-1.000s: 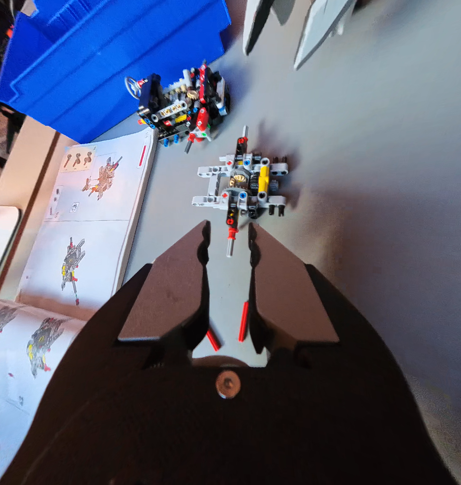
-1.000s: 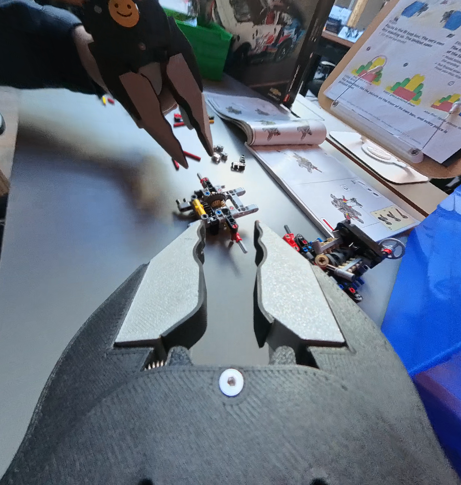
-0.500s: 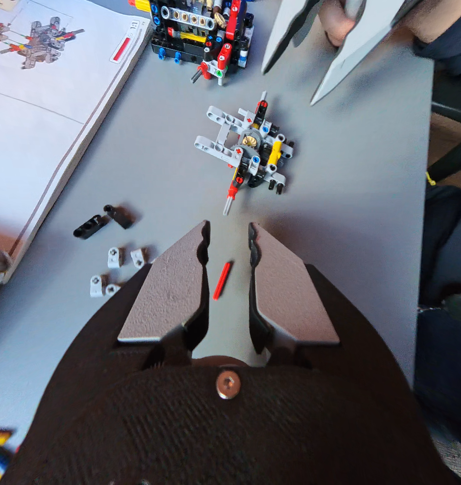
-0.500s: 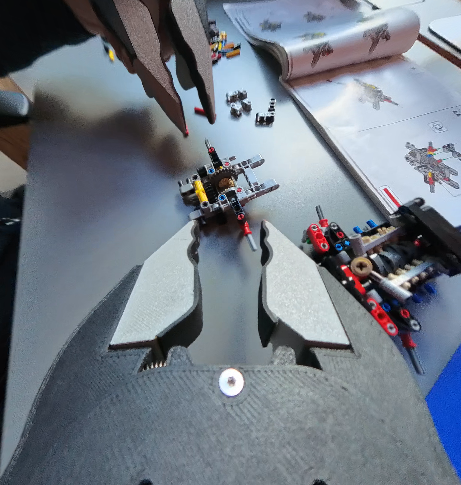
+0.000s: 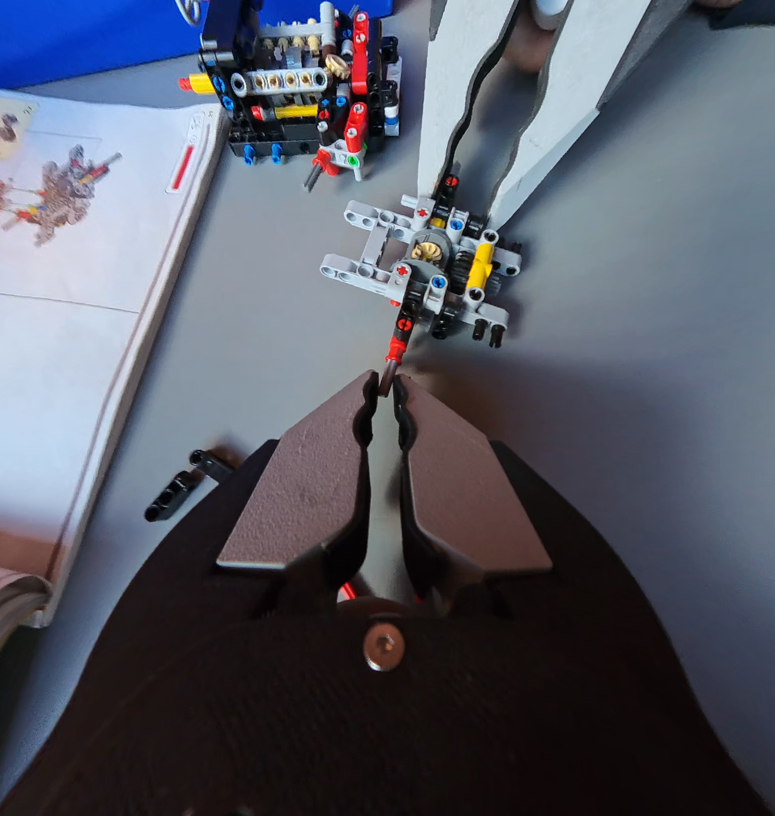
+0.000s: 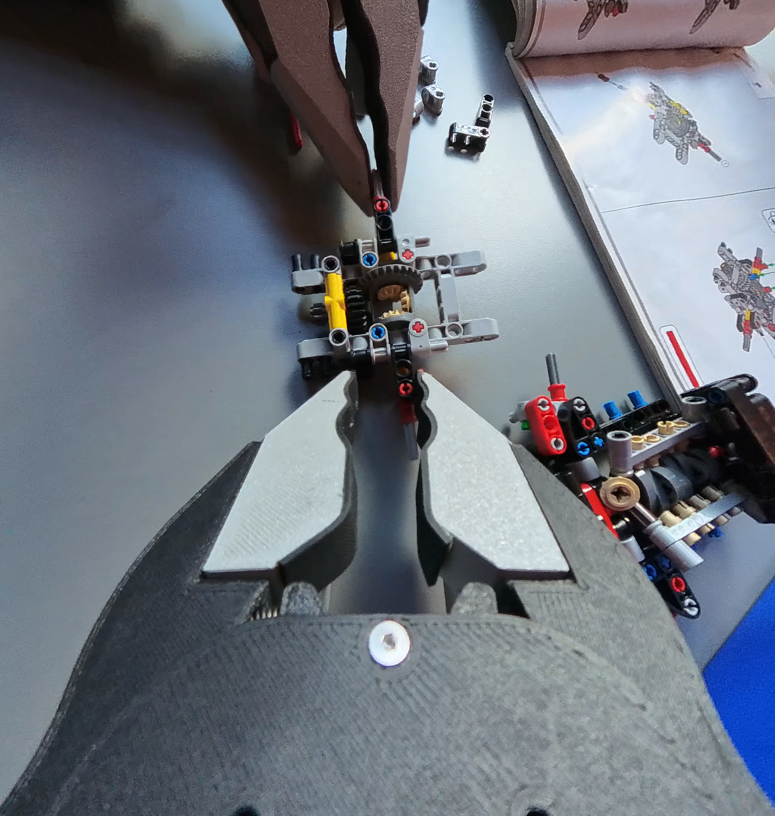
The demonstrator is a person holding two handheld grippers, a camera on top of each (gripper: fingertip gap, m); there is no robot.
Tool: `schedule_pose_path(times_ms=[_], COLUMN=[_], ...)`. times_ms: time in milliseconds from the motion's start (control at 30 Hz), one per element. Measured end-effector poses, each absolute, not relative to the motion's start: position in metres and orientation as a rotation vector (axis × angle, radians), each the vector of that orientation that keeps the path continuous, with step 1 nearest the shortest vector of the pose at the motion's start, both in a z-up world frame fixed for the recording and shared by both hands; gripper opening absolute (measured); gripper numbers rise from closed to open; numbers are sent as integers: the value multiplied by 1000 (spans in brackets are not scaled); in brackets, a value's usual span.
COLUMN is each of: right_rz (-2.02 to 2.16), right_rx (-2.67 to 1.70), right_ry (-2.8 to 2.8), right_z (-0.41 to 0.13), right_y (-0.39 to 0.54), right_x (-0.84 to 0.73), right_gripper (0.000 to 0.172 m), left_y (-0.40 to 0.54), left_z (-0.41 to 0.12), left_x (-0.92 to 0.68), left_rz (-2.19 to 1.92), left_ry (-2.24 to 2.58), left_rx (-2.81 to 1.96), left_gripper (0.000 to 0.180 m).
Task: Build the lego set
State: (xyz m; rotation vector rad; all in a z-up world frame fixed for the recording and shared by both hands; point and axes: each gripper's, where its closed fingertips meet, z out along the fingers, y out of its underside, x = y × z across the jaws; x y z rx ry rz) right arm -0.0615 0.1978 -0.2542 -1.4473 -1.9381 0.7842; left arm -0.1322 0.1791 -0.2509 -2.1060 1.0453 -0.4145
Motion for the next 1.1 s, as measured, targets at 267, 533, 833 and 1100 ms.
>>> schedule_pose_path(times_ms=[267, 533, 833, 1100], right_rz=[697, 592, 646, 685], right_rx=[-1410, -1251, -1366, -1254], right_ry=[-1845, -1905, -1722, -1998], right_z=[-246, -247, -232, -252], right_y=[198, 150, 160, 106], right_x=[-66, -58, -35, -39], right_gripper=[6, 24, 25, 22], left_y=[201, 171, 127, 128], left_z=[-245, -237, -240, -252], left_x=[-163, -182, -130, -110], left_rz=[-199, -207, -339, -342], left_ry=[887, 717, 864, 817], left_rx=[-2162, -2264, -2309, -2332], left_gripper=[8, 20, 24, 40])
